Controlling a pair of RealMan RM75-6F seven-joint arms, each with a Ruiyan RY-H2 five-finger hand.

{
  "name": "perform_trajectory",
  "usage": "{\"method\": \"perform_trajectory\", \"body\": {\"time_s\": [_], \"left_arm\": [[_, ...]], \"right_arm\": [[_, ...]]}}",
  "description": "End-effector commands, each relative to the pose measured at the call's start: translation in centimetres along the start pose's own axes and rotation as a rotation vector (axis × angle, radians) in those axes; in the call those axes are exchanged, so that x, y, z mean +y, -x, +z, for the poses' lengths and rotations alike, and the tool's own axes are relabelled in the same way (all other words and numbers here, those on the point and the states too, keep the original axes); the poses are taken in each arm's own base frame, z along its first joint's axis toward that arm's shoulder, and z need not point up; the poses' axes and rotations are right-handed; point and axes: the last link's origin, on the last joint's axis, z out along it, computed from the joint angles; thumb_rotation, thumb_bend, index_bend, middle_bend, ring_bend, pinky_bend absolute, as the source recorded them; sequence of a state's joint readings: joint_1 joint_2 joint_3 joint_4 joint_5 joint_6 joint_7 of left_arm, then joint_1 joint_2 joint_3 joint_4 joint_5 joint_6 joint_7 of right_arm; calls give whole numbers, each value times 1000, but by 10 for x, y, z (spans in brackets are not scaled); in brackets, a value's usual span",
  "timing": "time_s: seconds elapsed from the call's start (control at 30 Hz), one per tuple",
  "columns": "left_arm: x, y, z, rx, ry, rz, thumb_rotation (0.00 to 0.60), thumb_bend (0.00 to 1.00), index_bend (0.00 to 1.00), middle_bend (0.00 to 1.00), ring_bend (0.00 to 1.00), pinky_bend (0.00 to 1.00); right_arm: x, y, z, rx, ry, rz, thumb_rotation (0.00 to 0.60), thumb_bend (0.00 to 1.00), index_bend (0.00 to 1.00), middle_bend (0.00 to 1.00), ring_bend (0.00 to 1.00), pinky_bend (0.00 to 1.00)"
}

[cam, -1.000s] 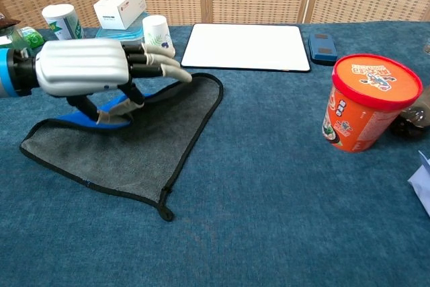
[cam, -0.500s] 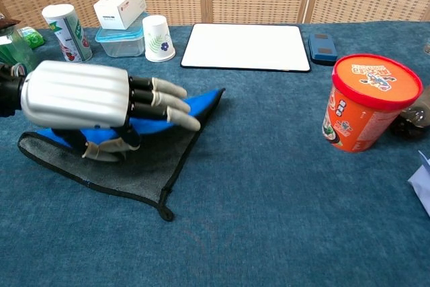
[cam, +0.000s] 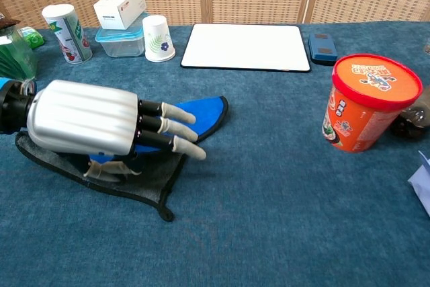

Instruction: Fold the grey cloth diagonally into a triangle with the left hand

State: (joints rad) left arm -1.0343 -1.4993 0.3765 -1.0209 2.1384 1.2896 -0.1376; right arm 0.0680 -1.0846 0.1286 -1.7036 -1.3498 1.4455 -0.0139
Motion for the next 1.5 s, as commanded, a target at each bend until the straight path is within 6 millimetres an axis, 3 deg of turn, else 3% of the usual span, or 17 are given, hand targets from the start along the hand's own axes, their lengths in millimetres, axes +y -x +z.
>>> {"method": "perform_trajectory", "body": {"time_s": [0.03,0.47,0.57,0.7,0.83,1.0,1.1,1.5], "left_arm": [[1,0,1,0,8,-4,600,458,751,0,0,63],[9,3,13,-15,44,-2,600,458,736,0,0,69],[8,2,15,-12,28,10,600,456,583,0,0,53],[2,2,13,-18,-14,22,600,456,226,0,0,30],[0,1,10,-10,-43,12,600,349,23,0,0,18],[0,1,9,18,-74,-21,600,184,0,0,0,19],[-1,-1,8,54,-95,-34,600,143,0,0,0,25],[-27,-6,-19,129,-323,-41,600,139,0,0,0,6]], "right_arm": [[0,1,0,-3,0,0,600,0,127,0,0,0],[-1,1,0,-8,0,-4,600,0,126,0,0,0],[-1,1,0,-8,0,-1,600,0,127,0,0,0],[0,0,0,-6,1,0,600,0,127,0,0,0],[-1,1,-1,-11,-2,-1,600,0,126,0,0,0],[-1,2,-1,-16,-3,-2,600,0,126,0,0,0],[-1,1,-1,-14,-2,-3,600,0,127,0,0,0],[-3,3,-1,-23,-9,-6,600,0,126,0,0,0]]}}
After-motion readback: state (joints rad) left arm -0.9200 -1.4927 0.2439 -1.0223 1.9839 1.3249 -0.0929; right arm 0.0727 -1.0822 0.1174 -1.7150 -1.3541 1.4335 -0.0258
